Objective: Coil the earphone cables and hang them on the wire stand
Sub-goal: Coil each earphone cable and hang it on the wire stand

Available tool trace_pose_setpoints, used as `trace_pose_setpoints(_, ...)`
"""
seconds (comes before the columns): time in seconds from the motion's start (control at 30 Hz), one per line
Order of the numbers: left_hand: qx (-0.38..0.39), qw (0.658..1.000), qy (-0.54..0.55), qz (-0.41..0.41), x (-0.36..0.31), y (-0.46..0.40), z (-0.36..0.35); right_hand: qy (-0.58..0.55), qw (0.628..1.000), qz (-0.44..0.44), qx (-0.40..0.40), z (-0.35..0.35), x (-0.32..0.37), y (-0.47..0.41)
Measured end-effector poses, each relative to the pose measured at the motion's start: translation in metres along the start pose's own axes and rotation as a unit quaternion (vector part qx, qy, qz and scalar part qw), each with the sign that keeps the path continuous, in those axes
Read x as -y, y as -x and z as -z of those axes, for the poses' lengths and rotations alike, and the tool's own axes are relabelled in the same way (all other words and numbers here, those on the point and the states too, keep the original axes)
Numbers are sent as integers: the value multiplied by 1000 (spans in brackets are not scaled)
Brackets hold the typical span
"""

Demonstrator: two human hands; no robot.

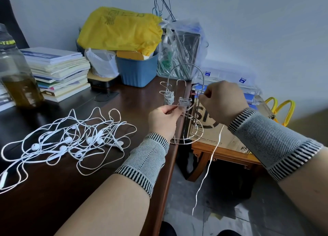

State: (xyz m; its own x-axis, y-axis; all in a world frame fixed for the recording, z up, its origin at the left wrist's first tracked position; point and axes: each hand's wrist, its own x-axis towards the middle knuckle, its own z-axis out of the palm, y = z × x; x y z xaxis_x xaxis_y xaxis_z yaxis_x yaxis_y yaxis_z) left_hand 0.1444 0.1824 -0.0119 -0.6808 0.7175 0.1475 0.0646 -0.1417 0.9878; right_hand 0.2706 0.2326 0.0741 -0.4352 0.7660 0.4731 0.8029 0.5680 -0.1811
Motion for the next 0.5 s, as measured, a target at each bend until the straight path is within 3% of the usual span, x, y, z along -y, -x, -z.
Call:
trace_pose_setpoints(0.17,-40,999,-1,7,2,0,-1,20,999,-17,42,-5,23,-29)
trace_pose_setpoints(0.3,-84,996,7,9,4,-4,0,-28,996,-33,81,-14,41,-51)
trace_pose_setpoints(0.5,-119,993,-8,-2,4,-5,3,-1,992,35,124,-16,76,-64)
